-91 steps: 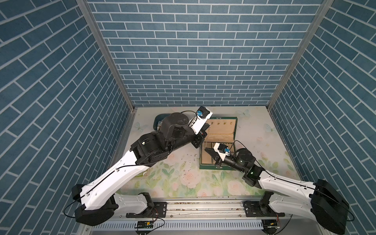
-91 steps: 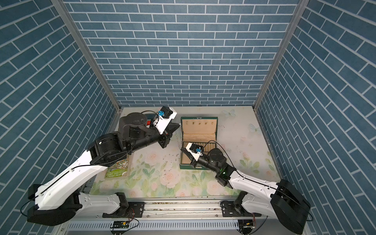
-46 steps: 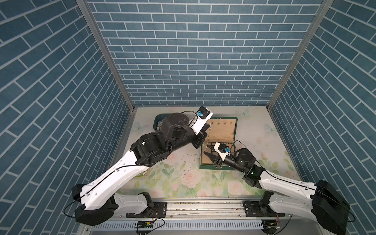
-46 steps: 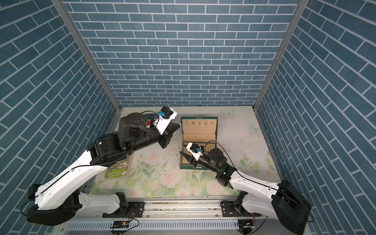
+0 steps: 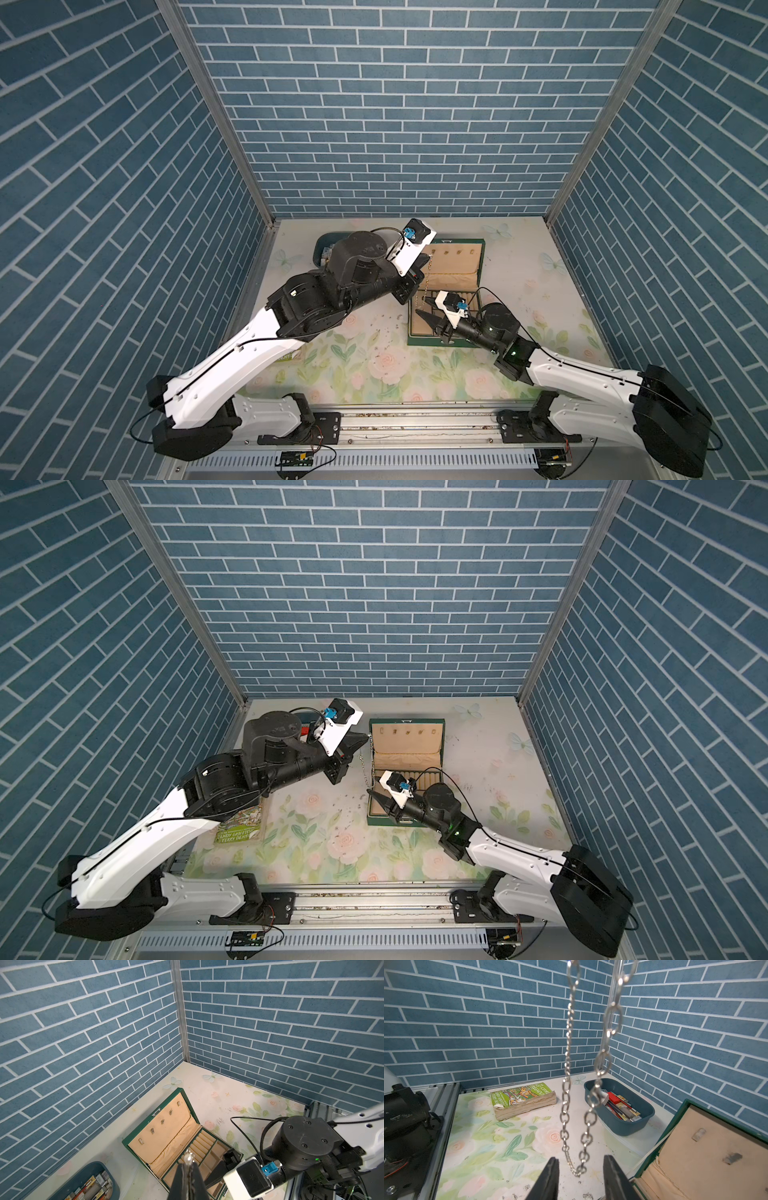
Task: Put jewelry chain into jewelry box
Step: Open the fastener on the jewelry box.
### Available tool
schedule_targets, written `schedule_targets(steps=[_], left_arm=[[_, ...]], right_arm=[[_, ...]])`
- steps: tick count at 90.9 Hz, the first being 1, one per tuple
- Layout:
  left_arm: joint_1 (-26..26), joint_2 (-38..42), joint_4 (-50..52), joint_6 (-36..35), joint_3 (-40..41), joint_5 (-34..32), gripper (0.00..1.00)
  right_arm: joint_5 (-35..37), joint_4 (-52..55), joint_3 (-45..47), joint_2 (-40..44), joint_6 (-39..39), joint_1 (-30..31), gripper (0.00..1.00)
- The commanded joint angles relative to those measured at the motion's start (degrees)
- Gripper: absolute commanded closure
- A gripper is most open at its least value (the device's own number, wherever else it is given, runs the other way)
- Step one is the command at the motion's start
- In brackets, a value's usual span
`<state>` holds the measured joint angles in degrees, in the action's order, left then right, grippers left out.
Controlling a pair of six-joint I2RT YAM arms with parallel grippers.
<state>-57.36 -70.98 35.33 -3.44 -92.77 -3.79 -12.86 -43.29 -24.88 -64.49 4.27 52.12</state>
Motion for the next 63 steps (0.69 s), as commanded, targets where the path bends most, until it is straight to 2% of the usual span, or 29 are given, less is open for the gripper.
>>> schedule_targets(steps=[1, 8, 26, 34, 44, 54, 63], left_arm=[[-0.4, 1.0, 0.1, -0.3, -1.1, -1.0, 1.00], [-0.5, 1.2, 0.0, -0.3, -0.7, -2.2, 1.00], [-0.5, 1.9, -1.7, 0.1, 1.9, -6.0, 1.00], [-0.5, 1.9, -2.5, 0.1, 3.3, -7.4, 1.00], [-0.5, 1.8, -3.4, 0.0, 5.0, -7.8, 1.00], [-0.4, 1.8, -4.6, -0.1, 6.3, -7.6, 1.00], [-0.5, 1.6, -5.4, -0.4, 7.2, -7.9, 1.00]], right_arm=[[3.6, -0.2, 0.0, 1.3, -0.9, 0.1, 0.50], [7.0, 0.5, 1.4, 3.4, -1.5, 0.0, 0.38], [14.7, 3.5, 5.5, 10.2, -4.8, 0.0, 0.26], [20.8, 3.6, 7.2, 12.6, -8.9, -0.1, 0.20], [27.0, 5.3, 6.9, 12.9, -18.5, -3.2, 0.21], [27.3, 12.4, 1.8, 8.5, -30.7, -9.7, 0.26], [25.8, 12.7, -1.6, 4.0, -36.3, -13.0, 0.34]])
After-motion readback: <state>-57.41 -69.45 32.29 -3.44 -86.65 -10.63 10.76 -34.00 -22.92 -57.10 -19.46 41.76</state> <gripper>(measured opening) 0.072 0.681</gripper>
